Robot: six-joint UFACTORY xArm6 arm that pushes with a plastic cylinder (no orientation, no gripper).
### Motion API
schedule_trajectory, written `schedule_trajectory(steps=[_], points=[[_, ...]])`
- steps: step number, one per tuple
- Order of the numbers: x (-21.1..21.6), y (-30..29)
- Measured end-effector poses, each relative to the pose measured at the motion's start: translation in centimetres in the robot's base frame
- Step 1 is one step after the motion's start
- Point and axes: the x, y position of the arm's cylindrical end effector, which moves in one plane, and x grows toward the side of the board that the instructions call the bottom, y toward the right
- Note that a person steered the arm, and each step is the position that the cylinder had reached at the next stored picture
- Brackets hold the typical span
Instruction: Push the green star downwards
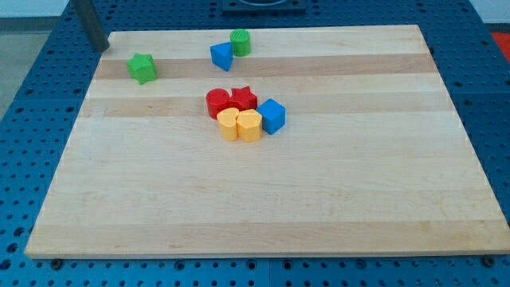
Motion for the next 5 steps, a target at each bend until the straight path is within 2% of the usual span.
schedule_trajectory(steps=[1, 2, 3, 4, 5], points=[[0.1, 1.3], [2.6, 3.1], [8.4, 5.4], [7.7, 6.1], [2.1, 6.1]])
